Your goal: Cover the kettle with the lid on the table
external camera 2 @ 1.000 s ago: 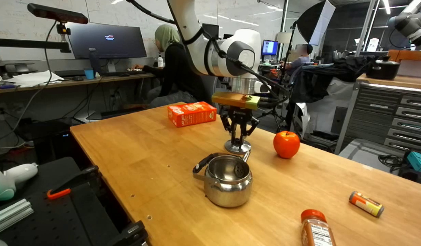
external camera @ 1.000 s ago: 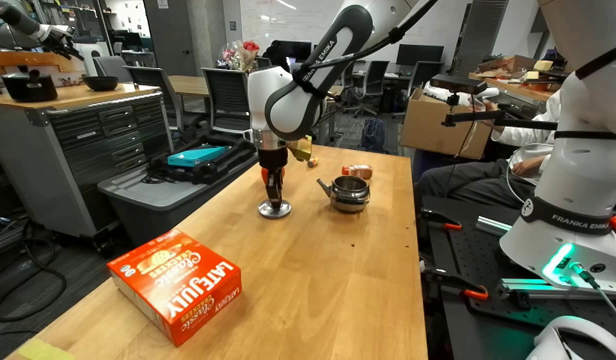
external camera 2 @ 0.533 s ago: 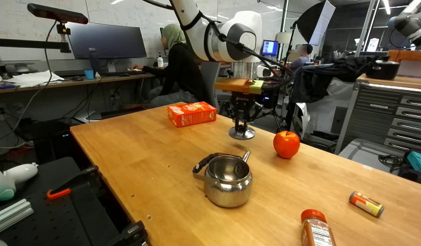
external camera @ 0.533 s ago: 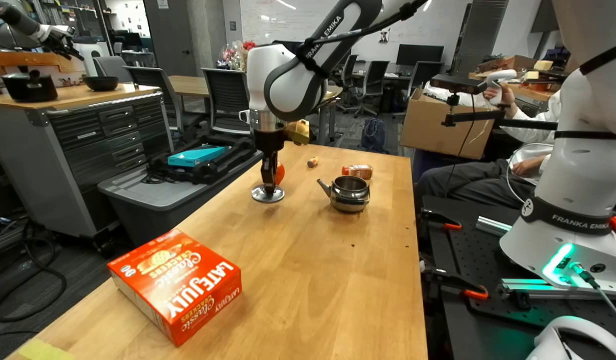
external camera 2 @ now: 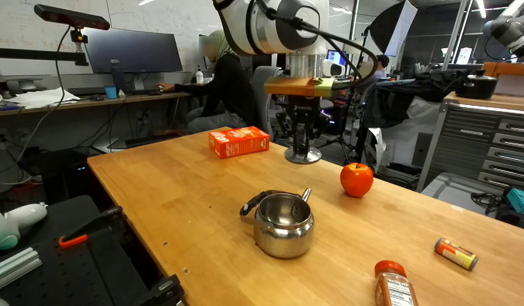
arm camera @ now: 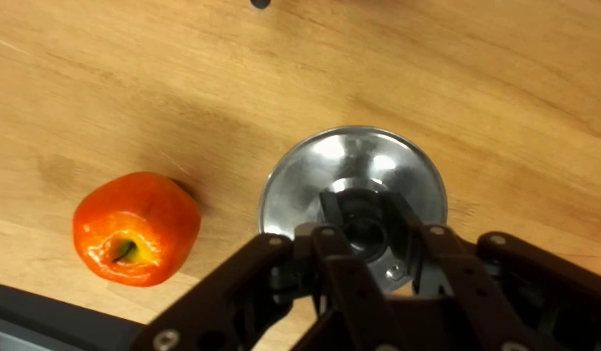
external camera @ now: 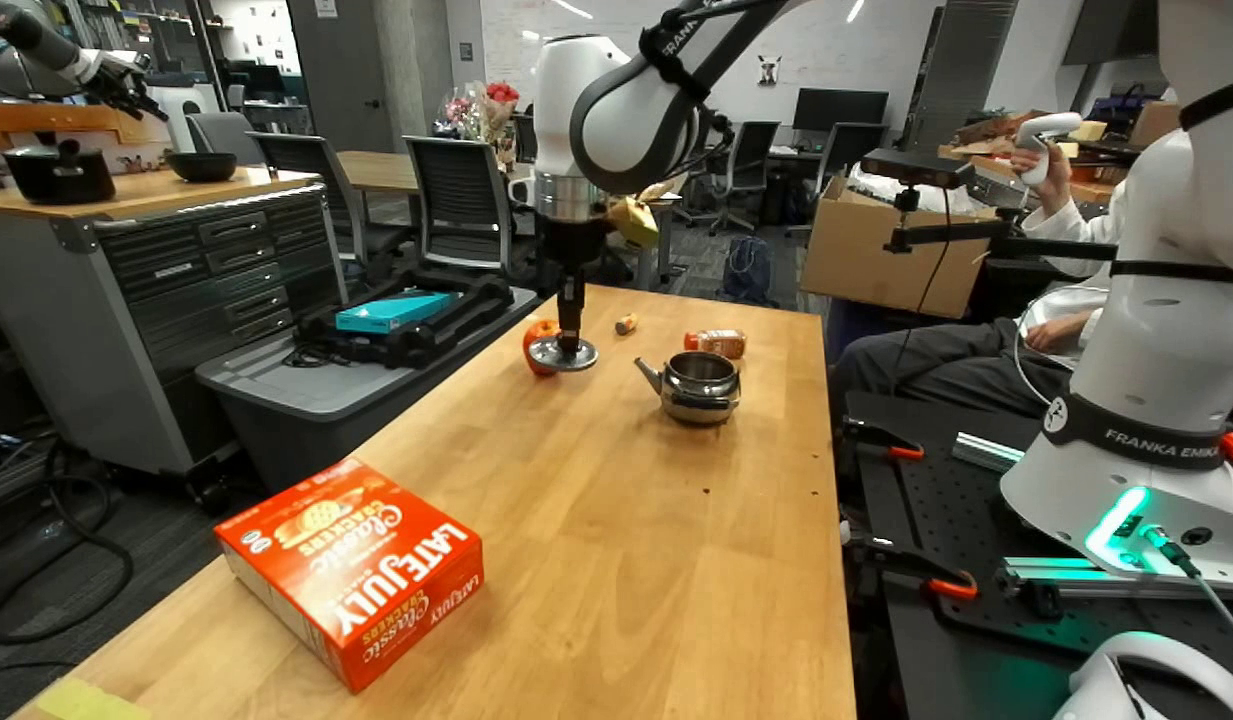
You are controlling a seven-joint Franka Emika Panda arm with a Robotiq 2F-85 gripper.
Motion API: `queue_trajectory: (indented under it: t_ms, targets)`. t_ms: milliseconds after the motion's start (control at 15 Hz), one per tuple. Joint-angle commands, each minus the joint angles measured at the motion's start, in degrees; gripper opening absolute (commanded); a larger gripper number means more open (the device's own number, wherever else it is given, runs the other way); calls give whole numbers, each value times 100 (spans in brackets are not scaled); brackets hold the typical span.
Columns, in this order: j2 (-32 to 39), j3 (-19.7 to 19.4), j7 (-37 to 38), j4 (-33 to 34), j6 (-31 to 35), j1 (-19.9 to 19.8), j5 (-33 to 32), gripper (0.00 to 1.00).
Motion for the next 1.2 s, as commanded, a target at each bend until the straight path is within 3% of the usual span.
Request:
queue_trajectory:
  t_ms: [0,467,1133]
  targets:
    - [-848,56,-418,-783,35,-197,40,7]
    - [-1593,-128,-992,-1594,20,-375,98,7]
    - [-1783,-374,-1570,-2332,154,-453,119,7]
